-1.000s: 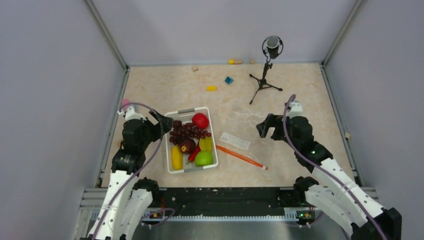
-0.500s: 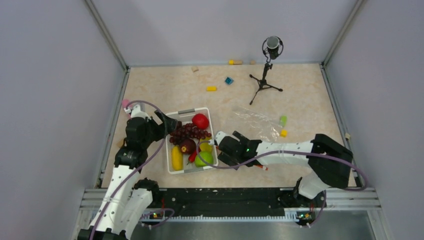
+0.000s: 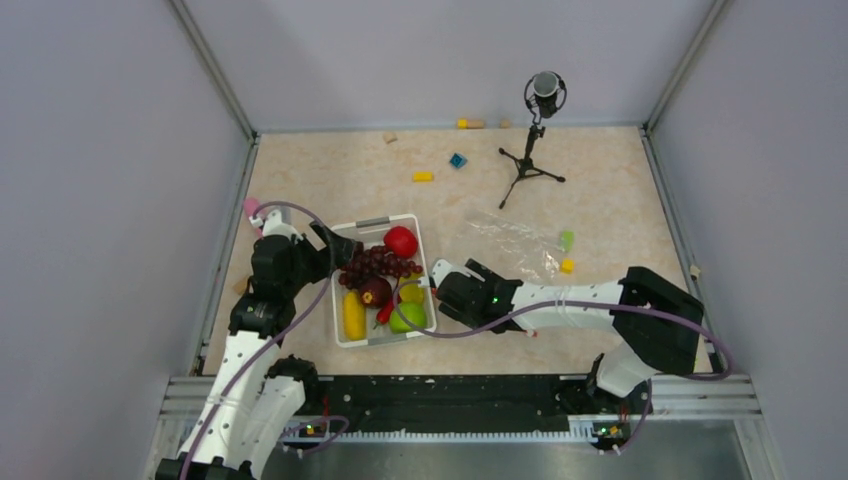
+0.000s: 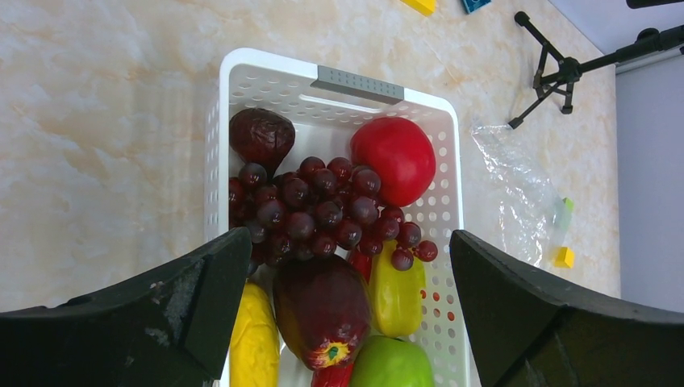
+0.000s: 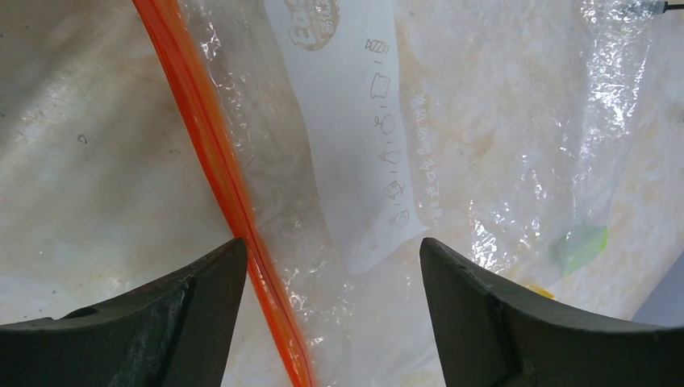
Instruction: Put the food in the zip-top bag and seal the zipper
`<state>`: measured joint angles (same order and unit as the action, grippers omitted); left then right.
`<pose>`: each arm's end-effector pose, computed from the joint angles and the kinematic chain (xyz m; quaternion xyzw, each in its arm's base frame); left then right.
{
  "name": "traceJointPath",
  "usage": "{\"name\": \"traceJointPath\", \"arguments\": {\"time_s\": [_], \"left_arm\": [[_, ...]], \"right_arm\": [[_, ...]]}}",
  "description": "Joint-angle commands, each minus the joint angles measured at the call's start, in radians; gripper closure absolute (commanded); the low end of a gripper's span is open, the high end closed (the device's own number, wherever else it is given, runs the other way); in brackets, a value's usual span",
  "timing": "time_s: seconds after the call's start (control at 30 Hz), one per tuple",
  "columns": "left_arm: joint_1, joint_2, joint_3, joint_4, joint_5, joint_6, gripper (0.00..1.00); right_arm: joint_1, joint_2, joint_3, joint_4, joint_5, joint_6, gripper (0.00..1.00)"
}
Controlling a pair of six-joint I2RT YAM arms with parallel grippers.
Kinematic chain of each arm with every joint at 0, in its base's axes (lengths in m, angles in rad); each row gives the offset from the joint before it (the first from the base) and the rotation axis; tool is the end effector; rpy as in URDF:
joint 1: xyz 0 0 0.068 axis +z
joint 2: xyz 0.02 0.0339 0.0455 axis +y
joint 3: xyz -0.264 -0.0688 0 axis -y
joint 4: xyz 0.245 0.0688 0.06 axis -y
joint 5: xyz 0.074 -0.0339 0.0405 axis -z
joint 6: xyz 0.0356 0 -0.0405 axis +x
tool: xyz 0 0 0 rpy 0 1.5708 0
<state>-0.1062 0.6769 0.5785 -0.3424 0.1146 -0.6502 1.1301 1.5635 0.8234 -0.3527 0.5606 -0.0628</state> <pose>0.1615 -0.0213 0.2678 -0.1970 0.8204 -0.2423 0.4789 0.1397 0.2518 0.1641 -0.4703 0.8092 -0.1157 0.3326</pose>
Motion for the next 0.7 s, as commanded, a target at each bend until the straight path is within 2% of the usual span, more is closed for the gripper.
{"name": "traceJointPath", "arguments": {"time_s": [0.0,0.17,0.43,0.67], "left_arm": [[-0.001,-0.003,-0.007,0.062,0.011,0.019,0.02],[-0.001,-0.002,-0.009,0.066,0.016,0.021,0.02],[-0.001,0.002,-0.010,0.070,0.014,0.020,0.02],[-0.001,0.011,-0.010,0.074,0.017,0.019,0.02]], "right_arm": [[0.003,-0.069,-0.008,0.053,0.023,-0.003,0.23],[-0.008,-0.084,-0.013,0.047,0.013,0.009,0.26],[-0.069,-0.067,-0.008,0.046,0.068,0.055,0.46],[-0.104,-0.084,-0.060,0.145,0.148,0.129,0.59]]}}
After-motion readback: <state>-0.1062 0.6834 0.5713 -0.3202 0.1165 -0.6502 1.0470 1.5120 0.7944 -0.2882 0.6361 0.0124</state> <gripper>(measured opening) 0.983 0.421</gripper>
